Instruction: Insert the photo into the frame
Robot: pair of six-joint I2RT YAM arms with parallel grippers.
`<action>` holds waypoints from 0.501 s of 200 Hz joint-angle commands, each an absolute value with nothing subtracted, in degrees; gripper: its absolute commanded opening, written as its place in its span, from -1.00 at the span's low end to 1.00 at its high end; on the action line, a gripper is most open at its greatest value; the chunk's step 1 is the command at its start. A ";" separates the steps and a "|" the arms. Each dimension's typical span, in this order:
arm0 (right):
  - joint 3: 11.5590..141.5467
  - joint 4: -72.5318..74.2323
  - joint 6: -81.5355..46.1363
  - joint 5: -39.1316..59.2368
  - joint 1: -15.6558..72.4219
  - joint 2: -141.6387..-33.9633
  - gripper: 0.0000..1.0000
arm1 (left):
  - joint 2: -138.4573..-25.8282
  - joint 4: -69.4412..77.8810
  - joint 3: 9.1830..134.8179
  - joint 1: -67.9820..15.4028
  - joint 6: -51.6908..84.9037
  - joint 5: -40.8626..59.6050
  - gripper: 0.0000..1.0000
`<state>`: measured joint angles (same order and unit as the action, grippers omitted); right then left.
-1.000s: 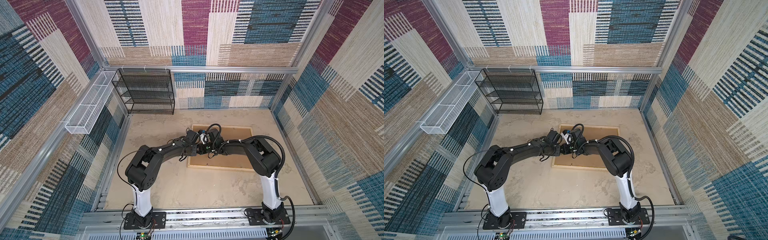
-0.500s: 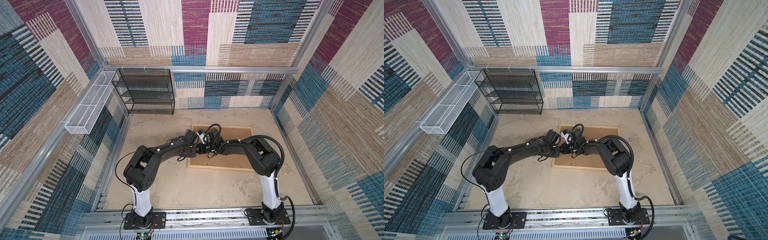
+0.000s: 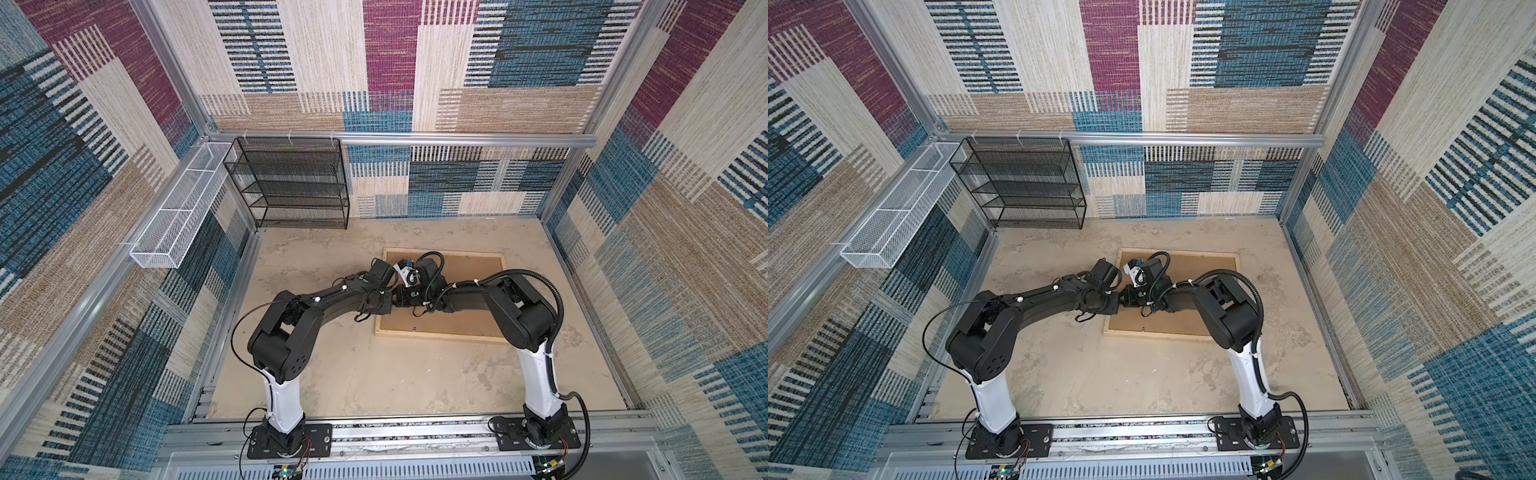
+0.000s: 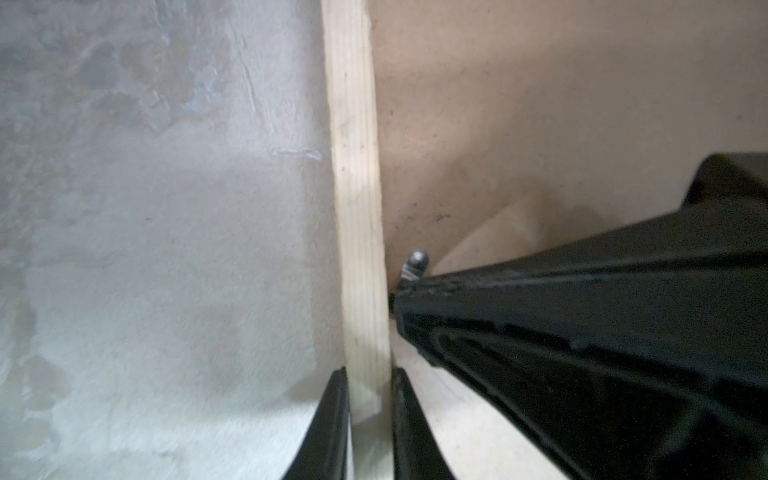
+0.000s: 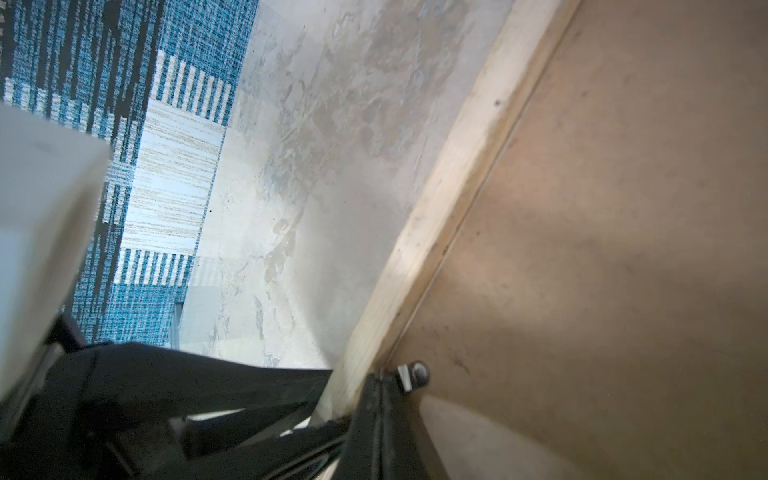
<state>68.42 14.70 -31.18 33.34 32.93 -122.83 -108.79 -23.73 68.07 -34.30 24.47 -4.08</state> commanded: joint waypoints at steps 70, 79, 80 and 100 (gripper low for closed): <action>57.59 26.50 -49.48 18.17 34.01 -123.10 -1.00 | -112.19 -31.11 67.38 -36.27 22.76 6.85 -0.96; 59.15 25.85 -48.58 19.86 34.01 -124.05 -1.00 | -112.32 -31.09 67.41 -36.31 22.68 6.86 -0.96; 59.33 25.80 -48.46 20.08 34.01 -124.17 -1.00 | -112.32 -31.06 67.41 -36.30 22.68 6.86 -0.96; 60.28 25.39 -46.19 21.71 34.01 -124.31 -1.00 | -112.16 -31.18 67.41 -36.29 22.59 6.14 -0.97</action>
